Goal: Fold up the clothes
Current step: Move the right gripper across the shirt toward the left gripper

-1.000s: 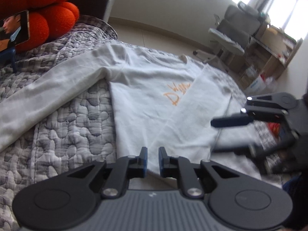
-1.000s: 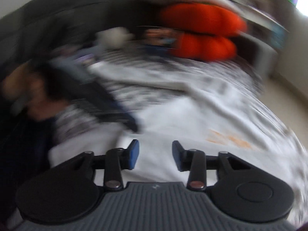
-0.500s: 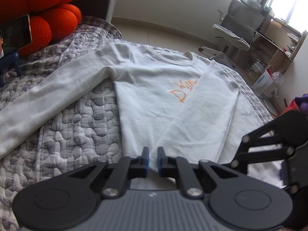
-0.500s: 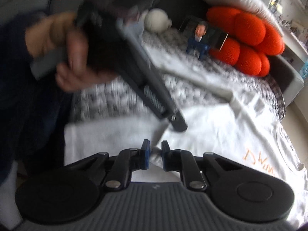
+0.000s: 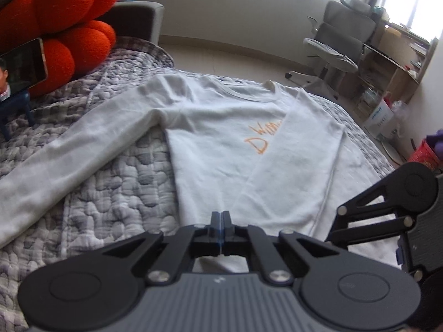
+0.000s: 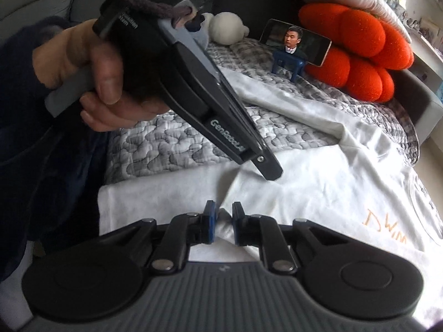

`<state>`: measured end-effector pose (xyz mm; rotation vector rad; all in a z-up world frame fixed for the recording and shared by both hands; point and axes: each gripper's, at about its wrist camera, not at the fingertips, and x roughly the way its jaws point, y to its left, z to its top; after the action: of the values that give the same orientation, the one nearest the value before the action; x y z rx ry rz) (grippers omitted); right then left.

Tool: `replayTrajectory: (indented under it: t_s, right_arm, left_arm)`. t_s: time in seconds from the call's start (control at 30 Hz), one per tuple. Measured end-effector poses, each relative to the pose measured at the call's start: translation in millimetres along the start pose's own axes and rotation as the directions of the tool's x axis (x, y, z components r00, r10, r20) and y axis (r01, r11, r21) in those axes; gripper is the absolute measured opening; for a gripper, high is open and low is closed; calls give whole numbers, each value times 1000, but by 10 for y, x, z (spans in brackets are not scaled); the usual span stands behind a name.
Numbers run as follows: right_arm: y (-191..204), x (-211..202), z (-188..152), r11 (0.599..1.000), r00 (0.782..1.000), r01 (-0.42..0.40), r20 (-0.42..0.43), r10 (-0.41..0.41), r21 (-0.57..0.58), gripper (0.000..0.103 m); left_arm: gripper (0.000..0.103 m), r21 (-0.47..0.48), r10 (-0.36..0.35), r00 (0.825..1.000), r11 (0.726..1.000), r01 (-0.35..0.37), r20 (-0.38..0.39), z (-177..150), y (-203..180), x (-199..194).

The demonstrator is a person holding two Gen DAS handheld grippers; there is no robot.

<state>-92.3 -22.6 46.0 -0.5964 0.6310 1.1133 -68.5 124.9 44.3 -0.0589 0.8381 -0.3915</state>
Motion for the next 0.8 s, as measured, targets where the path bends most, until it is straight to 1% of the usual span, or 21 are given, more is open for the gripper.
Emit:
replayTrajectory:
  t_s: [0.07,0.2,0.33,0.43,0.53,0.63,0.7,0.73,0.8]
  right_arm:
    - [-13,-48,-27,1000,1000,-7,11,7,4,19]
    - [-210,-245,-77,997,996,-28,84,22,75,20]
    - [-478,-491,-153,982,985,-22,171,-11,189,20]
    - [-617,-637,-231,967,976,-15,213,-41,253,20]
    - [-666,-621,-256,960,981,28,179,-80,280,20]
    - [-660,-486,-260,957,989,86,95,-117,276,20]
    - [-708,-416,-263,950,988,132,45,-151,285,20]
    - [-748,-399,-267,940,985,158,24,-173,303,20]
    - [-884,-380,-293,907,975,209,-13,-220,367,20]
  left_arm:
    - [1,13,14,1000,1000,-14,-11,-12,-18,19]
    - [1,30,33,999,999,-32,-24,-18,-37,48]
    - [1,44,40,999,998,-39,-24,-21,-64,56]
    - [1,31,42,999,999,-42,-20,-12,-43,49]
    - [1,41,45,999,998,-44,-19,-10,-64,53]
    - [1,48,51,998,998,-50,-22,-11,-80,66]
    - [2,51,54,998,997,-53,-22,-10,-85,69]
    - [2,52,55,998,997,-54,-22,-10,-85,69]
    - [2,52,57,998,997,-55,-24,-12,-86,71]
